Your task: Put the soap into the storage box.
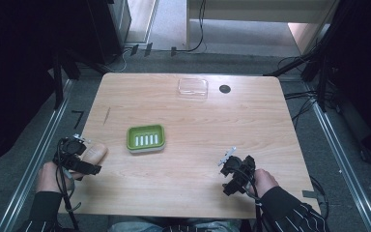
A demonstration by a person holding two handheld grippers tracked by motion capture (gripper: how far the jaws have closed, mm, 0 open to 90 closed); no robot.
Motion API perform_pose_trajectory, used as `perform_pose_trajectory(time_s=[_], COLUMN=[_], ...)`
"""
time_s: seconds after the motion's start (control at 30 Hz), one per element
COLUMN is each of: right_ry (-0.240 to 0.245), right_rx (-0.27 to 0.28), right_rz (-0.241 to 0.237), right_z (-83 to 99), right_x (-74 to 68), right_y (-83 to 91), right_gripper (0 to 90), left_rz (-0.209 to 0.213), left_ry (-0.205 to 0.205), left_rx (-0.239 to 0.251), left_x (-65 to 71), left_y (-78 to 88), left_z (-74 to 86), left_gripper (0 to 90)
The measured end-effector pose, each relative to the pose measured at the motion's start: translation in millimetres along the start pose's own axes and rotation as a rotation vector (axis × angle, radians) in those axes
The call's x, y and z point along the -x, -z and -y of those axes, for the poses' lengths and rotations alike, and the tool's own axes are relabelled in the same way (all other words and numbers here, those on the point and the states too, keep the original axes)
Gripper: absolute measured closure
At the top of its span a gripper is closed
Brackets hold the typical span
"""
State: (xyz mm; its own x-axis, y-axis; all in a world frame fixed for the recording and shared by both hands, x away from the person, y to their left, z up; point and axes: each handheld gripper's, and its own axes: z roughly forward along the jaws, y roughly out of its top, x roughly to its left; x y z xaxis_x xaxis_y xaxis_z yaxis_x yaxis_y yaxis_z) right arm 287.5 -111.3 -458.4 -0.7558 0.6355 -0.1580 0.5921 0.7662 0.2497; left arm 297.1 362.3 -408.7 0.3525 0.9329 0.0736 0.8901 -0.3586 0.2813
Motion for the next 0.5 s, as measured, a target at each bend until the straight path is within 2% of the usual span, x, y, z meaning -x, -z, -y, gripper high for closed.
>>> perform_pose_trajectory(time_s=[0.5], right_ry=[-0.001], right_rx=[-0.002], right_rz=[0.002], right_z=[-0.1], right_x=[0.2], right_y=[-0.2], right_gripper=[14.3], left_rz=[0.035], left_ry=[-0.023], left_rx=[0.003], left_x=[-6.6], left_y=[-7.0], left_z=[-16.6], left_gripper=[6.9])
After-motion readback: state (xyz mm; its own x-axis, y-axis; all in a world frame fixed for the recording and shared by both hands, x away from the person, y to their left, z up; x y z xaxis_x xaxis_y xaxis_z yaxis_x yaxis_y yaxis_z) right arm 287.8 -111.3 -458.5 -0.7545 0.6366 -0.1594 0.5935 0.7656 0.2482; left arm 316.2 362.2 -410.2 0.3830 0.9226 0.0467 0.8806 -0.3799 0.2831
